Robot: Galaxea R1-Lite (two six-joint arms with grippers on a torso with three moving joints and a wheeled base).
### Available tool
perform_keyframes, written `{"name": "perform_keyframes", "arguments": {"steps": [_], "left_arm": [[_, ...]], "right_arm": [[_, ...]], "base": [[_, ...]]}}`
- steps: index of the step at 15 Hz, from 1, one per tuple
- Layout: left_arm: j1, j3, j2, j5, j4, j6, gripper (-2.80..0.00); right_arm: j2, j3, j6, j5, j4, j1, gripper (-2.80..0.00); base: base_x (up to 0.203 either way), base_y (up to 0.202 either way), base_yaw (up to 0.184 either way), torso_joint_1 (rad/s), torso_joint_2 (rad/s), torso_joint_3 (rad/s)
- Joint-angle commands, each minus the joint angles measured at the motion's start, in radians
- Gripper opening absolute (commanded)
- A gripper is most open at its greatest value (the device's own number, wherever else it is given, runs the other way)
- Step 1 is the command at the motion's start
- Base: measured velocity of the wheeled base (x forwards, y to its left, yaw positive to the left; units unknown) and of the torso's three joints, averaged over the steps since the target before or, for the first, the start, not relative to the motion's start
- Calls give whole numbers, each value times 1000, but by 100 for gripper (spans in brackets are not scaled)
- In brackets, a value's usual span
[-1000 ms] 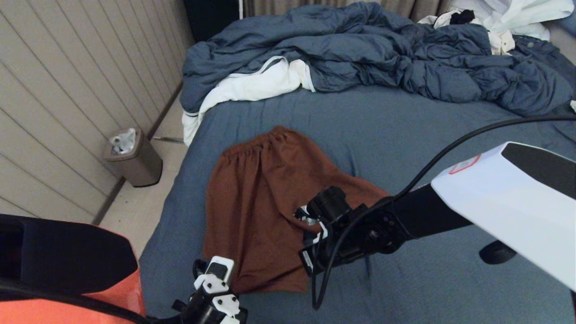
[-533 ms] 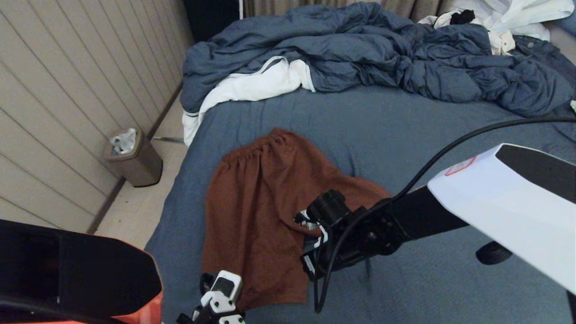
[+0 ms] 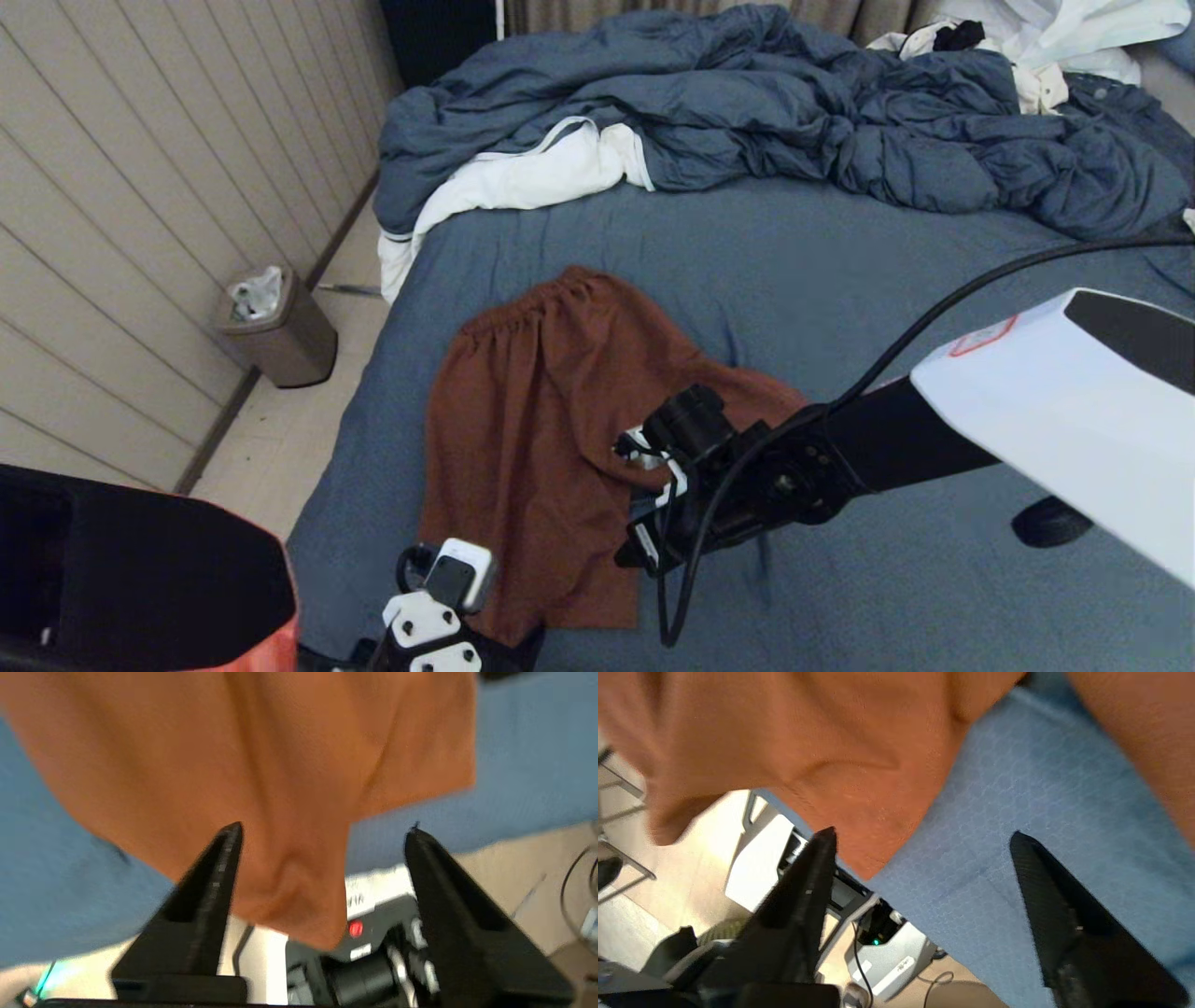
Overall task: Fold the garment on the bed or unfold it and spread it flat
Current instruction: Unford the brown shorts
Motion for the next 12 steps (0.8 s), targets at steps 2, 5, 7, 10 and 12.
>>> {"name": "perform_keyframes", "arguments": {"steps": [2, 5, 7, 10, 12], "left_arm": [[68, -27, -122, 2, 27, 35, 0], [144, -109, -255, 1, 156, 68, 0], [172, -184, -355, 1, 310, 75, 0], [186, -297, -489, -1, 547, 77, 0], [188, -337, -537, -1, 637, 80, 0]], "right_arm": [[-66, 1, 7, 2, 1, 0, 0], [-133, 5, 11, 3, 3, -3, 0], [-182, 11, 13, 3, 4, -3, 0], [-249, 17, 14, 3, 5, -2, 0], [-255, 15, 14, 3, 5, -2, 0]], "base": [[0, 0, 0, 0, 0, 0], [0, 0, 0, 0, 0, 0], [0, 0, 0, 0, 0, 0], [0, 0, 0, 0, 0, 0], [0, 0, 0, 0, 0, 0]]}}
